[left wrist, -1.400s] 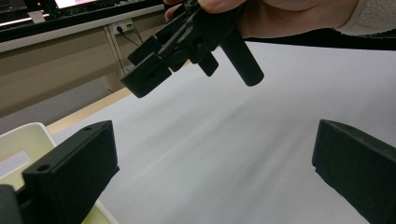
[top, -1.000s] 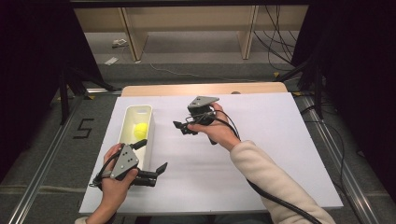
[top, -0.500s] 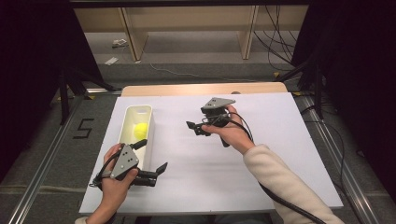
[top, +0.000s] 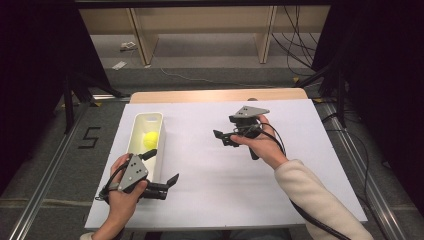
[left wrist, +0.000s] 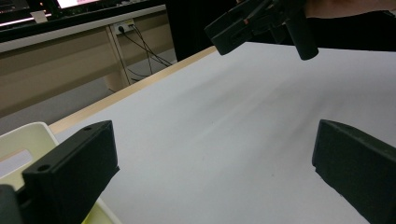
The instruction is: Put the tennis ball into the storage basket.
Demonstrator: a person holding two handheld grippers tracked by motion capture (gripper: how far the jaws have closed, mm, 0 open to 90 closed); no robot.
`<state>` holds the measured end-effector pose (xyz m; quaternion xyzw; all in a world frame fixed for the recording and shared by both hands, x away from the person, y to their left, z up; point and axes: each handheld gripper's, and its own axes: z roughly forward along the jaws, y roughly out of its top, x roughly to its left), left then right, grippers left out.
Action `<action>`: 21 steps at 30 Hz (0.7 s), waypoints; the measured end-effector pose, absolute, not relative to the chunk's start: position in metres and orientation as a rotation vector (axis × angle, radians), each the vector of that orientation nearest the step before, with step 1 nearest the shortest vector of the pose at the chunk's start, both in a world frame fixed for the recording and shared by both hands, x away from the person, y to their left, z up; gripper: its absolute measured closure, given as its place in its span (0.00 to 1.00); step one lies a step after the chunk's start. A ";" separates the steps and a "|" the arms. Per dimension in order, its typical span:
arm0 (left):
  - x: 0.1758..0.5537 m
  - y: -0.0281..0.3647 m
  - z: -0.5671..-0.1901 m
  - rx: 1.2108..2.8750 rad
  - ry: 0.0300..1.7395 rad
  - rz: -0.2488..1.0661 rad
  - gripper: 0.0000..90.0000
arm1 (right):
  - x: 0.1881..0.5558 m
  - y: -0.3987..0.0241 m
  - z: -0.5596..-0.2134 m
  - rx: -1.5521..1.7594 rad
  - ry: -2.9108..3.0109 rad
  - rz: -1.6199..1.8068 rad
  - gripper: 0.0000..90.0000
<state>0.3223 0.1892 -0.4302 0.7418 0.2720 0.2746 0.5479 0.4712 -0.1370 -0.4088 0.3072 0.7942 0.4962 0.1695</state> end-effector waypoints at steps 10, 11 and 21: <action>0.322 0.189 -0.430 1.760 0.645 0.651 0.00 | 0.465 -0.164 -0.412 0.923 2.224 1.403 0.20; 0.322 0.189 -0.430 1.761 0.644 0.651 0.00 | 0.464 -0.167 -0.413 0.929 2.222 1.401 0.20; 0.322 0.189 -0.431 1.762 0.645 0.653 0.00 | 0.459 -0.188 -0.420 0.970 2.205 1.387 0.20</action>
